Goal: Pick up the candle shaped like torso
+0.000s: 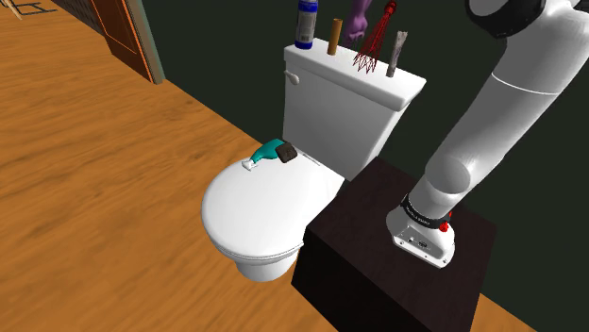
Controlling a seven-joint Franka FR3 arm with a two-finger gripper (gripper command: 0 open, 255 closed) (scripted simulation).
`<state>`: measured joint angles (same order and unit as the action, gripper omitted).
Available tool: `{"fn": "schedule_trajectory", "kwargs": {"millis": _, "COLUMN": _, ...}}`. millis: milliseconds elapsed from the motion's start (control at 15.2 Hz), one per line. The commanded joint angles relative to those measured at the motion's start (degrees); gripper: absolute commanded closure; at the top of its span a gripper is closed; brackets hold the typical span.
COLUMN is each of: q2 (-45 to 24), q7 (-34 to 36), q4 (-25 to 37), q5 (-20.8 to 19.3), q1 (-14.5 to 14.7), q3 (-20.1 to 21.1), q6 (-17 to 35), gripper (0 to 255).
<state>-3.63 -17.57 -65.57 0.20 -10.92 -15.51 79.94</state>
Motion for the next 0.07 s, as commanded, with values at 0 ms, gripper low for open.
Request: {"fn": "schedule_trajectory", "kwargs": {"millis": 0, "q2": -0.8, "q7": -0.1, "q4": 1.7, "q5": 0.3, "q1": -0.1, "q3": -0.1, "q6": -0.9, "gripper": 255}}
